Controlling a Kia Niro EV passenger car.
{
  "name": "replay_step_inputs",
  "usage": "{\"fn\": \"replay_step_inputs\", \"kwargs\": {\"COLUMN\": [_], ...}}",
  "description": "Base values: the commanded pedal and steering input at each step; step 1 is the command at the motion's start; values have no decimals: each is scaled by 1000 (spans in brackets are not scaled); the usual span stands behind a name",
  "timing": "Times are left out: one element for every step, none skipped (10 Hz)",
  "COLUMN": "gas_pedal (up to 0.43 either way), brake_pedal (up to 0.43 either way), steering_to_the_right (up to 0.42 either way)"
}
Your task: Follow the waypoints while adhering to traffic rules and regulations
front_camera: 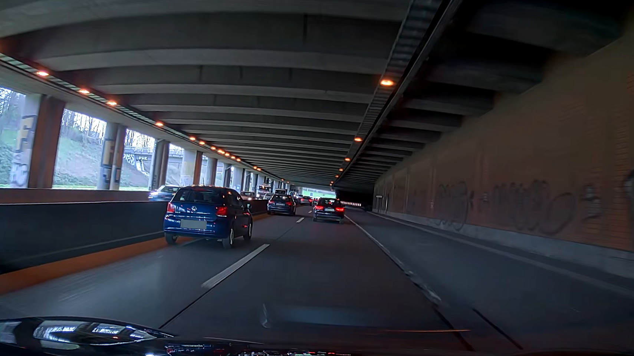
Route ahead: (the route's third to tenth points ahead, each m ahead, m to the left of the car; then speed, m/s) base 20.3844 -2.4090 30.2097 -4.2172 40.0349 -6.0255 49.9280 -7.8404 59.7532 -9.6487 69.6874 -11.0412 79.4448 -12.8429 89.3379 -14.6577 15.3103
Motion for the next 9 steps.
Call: {"fn": "replay_step_inputs", "kwargs": {"gas_pedal": [150, 150, 150, 150, 150, 150, 150, 150, 150], "brake_pedal": [0, 0, 0, 0, 0, 0, 0, 0, 0], "steering_to_the_right": [-3, -4, -4, -4, -4, -5, -6, -6, -6]}}
